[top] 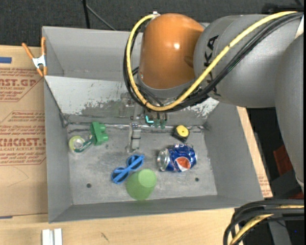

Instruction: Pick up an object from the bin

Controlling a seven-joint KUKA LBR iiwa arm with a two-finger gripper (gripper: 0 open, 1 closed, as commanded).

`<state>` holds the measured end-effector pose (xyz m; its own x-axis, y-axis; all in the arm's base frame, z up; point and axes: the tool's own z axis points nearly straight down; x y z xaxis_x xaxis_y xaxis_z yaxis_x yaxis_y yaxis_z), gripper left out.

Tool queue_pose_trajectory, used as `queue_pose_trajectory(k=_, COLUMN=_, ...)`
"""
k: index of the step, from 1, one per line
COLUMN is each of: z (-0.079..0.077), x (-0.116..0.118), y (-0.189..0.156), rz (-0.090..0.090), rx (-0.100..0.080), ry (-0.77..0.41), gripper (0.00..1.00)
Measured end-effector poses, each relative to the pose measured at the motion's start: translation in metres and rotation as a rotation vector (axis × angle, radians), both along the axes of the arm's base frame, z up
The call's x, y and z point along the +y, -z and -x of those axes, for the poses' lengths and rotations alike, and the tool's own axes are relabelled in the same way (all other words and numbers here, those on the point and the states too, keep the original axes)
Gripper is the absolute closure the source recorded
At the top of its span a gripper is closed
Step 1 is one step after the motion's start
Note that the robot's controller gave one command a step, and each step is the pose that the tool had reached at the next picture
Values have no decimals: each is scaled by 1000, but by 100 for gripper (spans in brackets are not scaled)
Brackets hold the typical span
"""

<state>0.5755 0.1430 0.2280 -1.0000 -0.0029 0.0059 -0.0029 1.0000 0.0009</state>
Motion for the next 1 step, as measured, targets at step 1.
queue_pose_trajectory(k=1, z=53, x=-30, y=161, rz=-1, rx=0, ry=-346, gripper=0)
